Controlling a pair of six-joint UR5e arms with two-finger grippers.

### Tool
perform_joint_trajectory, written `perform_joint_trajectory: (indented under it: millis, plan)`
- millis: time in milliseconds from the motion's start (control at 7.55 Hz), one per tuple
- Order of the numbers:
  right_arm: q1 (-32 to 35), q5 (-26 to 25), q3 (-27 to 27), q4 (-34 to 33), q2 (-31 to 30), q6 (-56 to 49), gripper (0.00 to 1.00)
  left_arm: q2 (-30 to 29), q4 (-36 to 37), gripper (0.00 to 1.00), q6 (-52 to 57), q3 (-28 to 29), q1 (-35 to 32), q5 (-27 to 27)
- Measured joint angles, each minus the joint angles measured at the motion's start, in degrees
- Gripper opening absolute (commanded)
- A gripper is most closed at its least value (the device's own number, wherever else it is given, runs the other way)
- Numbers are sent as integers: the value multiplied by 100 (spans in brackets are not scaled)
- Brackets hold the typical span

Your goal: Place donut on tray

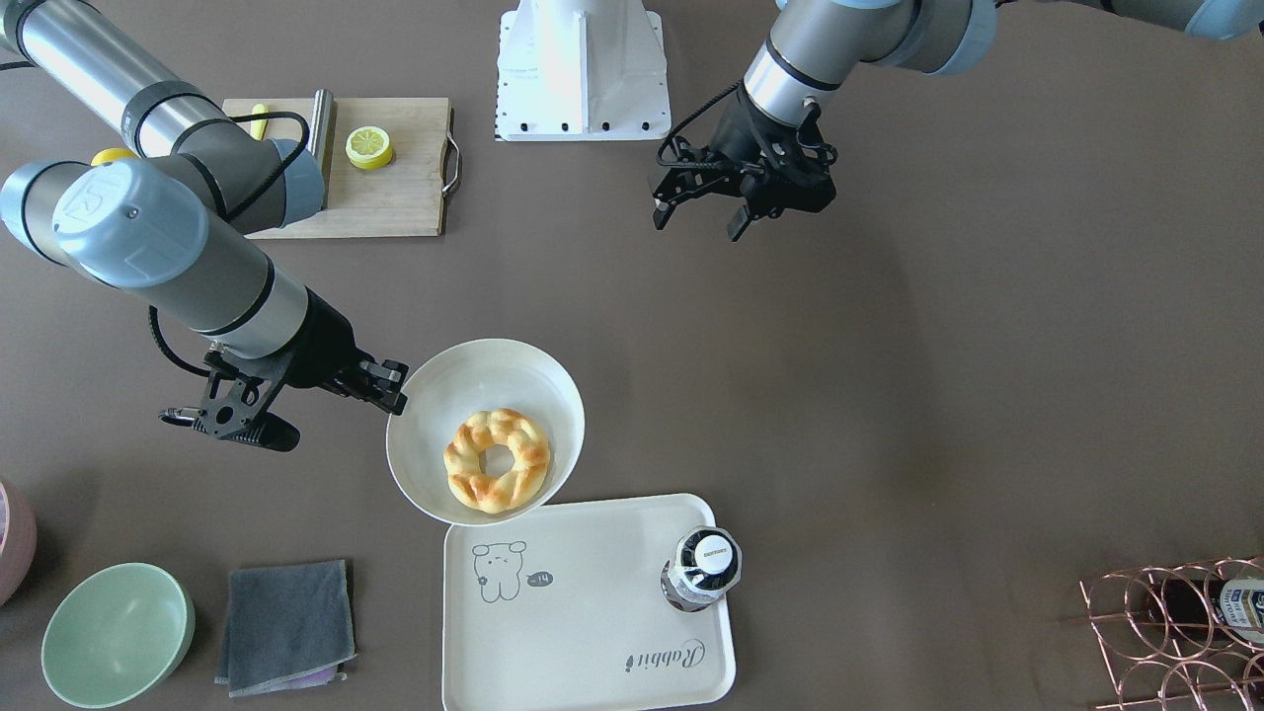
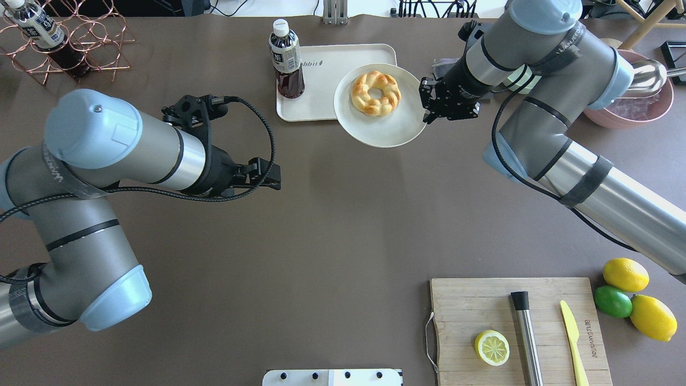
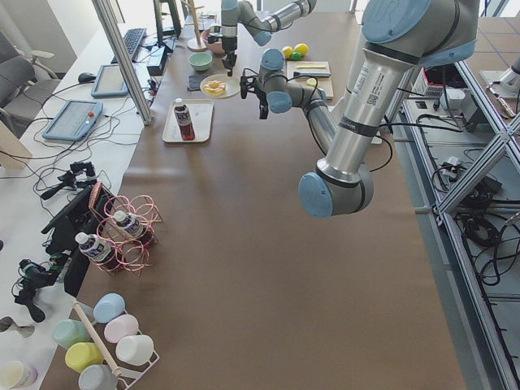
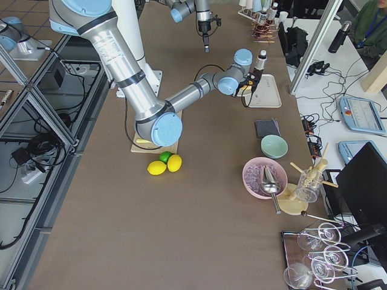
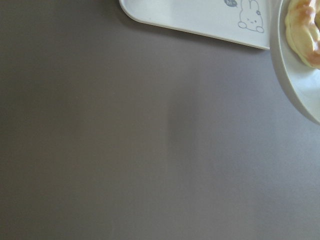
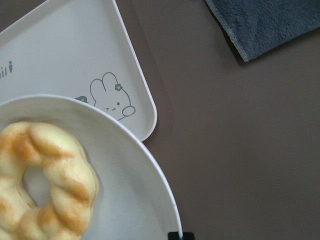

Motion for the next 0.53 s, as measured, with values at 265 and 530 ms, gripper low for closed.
perform_joint_trajectory:
  millis: [265,530]
  plan:
    - [134,-37,-974,2,706,50,0,513,-22,98,607,-131,-511,-402]
    - [209,-211,-1905,-57,1379,50,0,874,-68,98,1112,-195,-865,-593]
